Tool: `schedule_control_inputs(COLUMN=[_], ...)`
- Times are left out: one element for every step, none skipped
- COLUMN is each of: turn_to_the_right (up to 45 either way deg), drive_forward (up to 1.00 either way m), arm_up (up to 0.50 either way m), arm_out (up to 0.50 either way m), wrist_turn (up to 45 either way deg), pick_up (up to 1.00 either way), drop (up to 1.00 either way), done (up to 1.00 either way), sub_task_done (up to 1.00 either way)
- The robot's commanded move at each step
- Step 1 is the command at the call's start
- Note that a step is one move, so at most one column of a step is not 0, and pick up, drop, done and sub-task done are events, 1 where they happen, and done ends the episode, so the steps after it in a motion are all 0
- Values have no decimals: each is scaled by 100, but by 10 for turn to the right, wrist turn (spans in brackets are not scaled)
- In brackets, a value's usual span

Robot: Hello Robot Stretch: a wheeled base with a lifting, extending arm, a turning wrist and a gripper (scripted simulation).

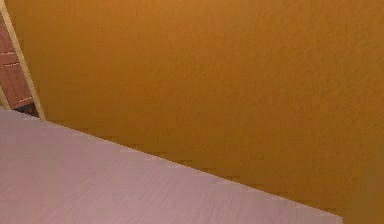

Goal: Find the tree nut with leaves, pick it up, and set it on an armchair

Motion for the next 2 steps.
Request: schedule_control_inputs(turn_to_the_right=[0, 0], drive_forward=[0, 0], arm_up=[0, 0], arm_out=[0, 0], wrist_turn=[450, 450], pick_up=[0, 0], drop=[0, 0], done=[0, 0], sub_task_done=[0, 0])
